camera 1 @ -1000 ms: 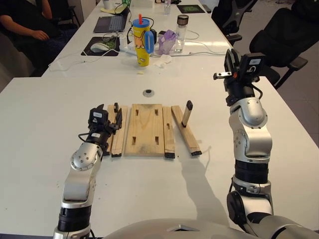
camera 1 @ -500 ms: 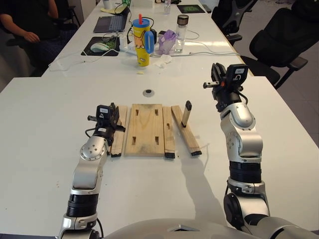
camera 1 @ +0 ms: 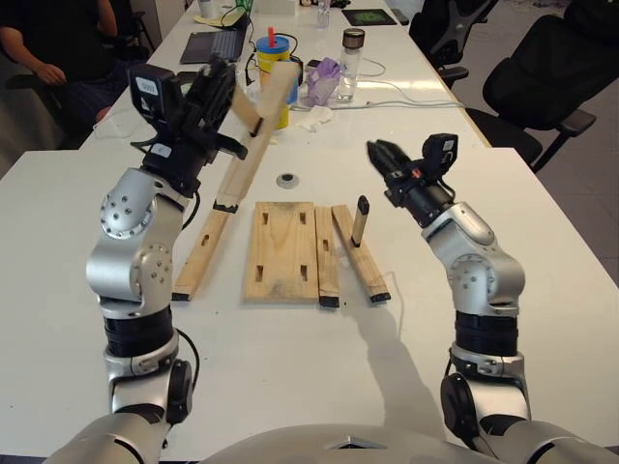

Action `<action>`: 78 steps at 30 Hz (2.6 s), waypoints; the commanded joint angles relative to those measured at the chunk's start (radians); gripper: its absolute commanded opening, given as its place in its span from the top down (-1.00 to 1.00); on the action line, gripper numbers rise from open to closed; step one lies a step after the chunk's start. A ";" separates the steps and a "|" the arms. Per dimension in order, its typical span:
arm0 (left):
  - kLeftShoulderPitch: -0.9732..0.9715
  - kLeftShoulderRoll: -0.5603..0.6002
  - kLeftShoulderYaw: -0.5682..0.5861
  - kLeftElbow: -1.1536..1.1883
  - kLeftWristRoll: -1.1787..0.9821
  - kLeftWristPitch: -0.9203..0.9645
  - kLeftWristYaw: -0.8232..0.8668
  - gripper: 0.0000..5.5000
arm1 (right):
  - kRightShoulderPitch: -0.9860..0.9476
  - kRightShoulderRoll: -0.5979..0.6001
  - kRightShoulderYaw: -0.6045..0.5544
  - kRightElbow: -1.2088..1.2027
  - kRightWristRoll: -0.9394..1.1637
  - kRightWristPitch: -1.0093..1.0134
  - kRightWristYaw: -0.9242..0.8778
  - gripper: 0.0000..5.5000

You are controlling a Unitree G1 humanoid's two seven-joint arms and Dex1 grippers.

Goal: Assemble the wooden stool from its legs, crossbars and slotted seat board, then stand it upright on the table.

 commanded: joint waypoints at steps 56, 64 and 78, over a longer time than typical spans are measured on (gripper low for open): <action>0.153 0.442 0.038 0.241 -0.489 0.292 -0.375 -0.21 | 0.131 -0.339 0.009 -0.087 0.543 0.103 0.231 0.25; 0.326 0.482 -0.379 0.087 -0.022 0.080 -0.482 -0.21 | -0.057 -0.372 0.139 0.049 0.260 -0.047 0.554 0.25; 0.363 0.383 -0.631 0.186 0.425 -0.188 -0.424 -0.21 | -0.118 -0.354 0.259 0.229 -0.044 -0.217 0.744 0.25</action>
